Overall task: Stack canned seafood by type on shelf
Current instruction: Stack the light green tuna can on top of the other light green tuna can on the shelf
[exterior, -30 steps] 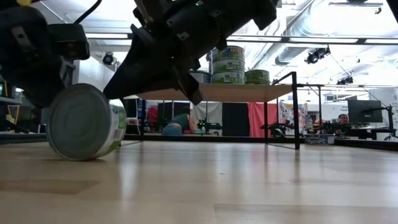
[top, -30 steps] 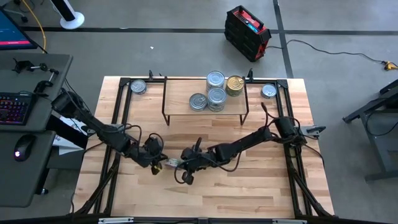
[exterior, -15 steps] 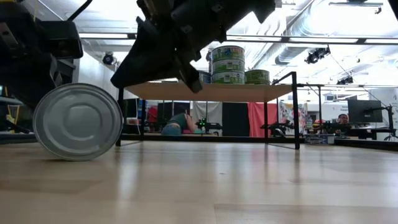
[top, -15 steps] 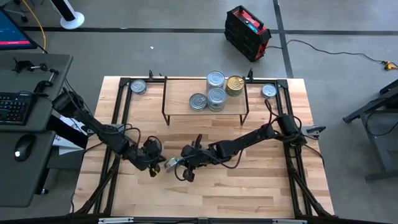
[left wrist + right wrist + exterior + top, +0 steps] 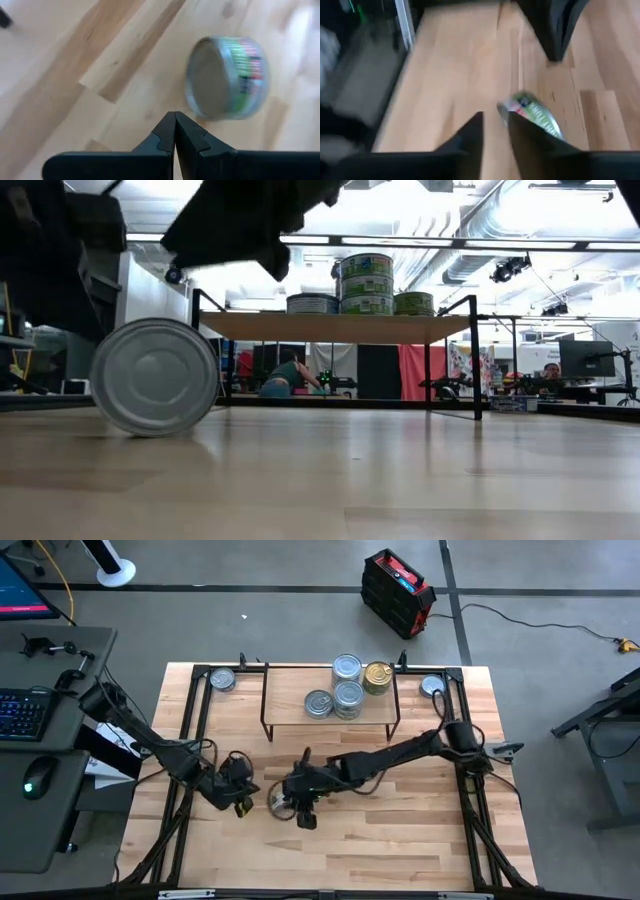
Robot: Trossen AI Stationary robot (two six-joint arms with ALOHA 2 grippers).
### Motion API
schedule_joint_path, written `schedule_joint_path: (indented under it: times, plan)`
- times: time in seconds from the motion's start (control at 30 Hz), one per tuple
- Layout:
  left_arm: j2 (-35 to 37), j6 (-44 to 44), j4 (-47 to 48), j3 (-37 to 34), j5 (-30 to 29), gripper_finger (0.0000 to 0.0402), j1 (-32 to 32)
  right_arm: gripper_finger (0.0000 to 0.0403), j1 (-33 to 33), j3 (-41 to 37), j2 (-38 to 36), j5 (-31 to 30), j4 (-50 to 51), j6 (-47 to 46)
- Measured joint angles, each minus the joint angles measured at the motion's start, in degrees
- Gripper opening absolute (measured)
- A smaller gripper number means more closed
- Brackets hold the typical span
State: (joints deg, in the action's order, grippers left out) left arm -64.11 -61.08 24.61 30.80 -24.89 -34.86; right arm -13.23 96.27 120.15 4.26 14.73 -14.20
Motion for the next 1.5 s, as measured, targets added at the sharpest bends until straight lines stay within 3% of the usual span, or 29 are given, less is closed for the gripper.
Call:
schedule_joint_path:
  times: [0.13,0.27,0.43,0.67,0.87,0.97,1.1,1.17,1.33,1.5]
  plan:
    - [1.02,-8.02,-1.6,0.1,-4.39,0.0,-4.38,0.0168,0.85,10.41,5.29,0.04,11.65,8.17]
    - [0.64,-16.46,-2.8,0.05,-10.92,0.0001,-9.93,0.0253,2.12,20.49,10.67,-3.84,21.61,14.96]
    - [0.56,-22.1,-4.76,0.05,-14.9,0.0001,-14.62,0.0296,3.16,29.47,15.67,-2.0,31.3,23.15]
    - [0.56,-23.41,-9.96,0.01,-15.08,0.0001,-16.27,0.0288,3.08,30.82,17.87,0.23,34.59,28.56]
    - [0.54,-22.6,-10.07,0.03,-15.68,0.0001,-15.97,0.0258,3.12,27.12,17.76,-4.66,32.28,26.51]
    - [0.52,-22.03,-9.15,0.03,-16.08,0.0001,-15.07,0.0217,3.02,26.54,17.76,-5.35,31.72,26.26]
    - [0.52,-18.91,-9.08,0.03,-16.35,0.0001,-13.46,0.0114,2.58,27.42,17.72,-5.35,31.75,23.11]
    - [0.54,-18.0,-9.07,0.03,-16.35,0.0001,-12.92,0.0108,2.57,29.16,17.2,-4.15,35.56,21.11]
    - [0.52,-15.64,-8.29,0.03,-16.35,0.0001,-11.94,0.0108,2.5,32.02,9.62,-3.9,46.69,16.05]
    - [0.53,-12.16,-6.61,0.03,-16.33,0.0001,-10.72,0.0108,1.92,29.38,0.0,-8.67,54.08,10.31]
